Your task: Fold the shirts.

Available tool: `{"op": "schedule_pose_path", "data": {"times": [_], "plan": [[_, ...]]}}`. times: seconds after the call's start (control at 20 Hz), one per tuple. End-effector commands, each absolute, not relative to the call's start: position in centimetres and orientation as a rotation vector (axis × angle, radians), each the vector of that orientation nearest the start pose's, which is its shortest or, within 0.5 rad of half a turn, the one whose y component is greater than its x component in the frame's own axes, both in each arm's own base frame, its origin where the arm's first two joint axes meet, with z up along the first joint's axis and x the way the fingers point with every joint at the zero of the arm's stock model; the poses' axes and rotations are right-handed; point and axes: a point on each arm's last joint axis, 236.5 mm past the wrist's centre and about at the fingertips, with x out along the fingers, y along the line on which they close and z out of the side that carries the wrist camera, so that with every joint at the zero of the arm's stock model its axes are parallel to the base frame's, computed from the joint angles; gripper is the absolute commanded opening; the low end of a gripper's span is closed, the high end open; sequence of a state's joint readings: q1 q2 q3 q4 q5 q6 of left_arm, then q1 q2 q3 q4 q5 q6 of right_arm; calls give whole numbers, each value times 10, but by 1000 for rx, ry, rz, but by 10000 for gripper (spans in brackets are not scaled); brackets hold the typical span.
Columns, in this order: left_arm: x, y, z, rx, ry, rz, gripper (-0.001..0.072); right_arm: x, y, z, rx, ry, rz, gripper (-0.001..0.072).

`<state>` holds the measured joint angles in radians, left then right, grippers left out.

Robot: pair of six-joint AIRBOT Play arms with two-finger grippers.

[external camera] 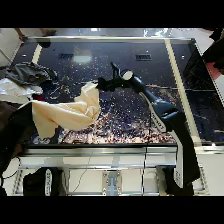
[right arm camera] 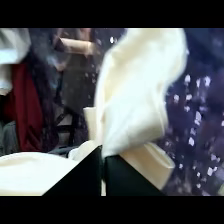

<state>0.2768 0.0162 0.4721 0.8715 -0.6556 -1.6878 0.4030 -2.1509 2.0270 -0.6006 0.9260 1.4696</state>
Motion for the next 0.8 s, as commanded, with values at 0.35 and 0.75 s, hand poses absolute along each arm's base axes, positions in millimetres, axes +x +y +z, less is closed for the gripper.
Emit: {"op": "schedule_pose_path", "data": {"times": [0.35,0.75], "plan": [[214,17,358,-320,-108,82,11,372,155,281,-110,863,556,10],[209,3,362,-228,107,57,11,204,102,432,-142,377,477,9]]}}
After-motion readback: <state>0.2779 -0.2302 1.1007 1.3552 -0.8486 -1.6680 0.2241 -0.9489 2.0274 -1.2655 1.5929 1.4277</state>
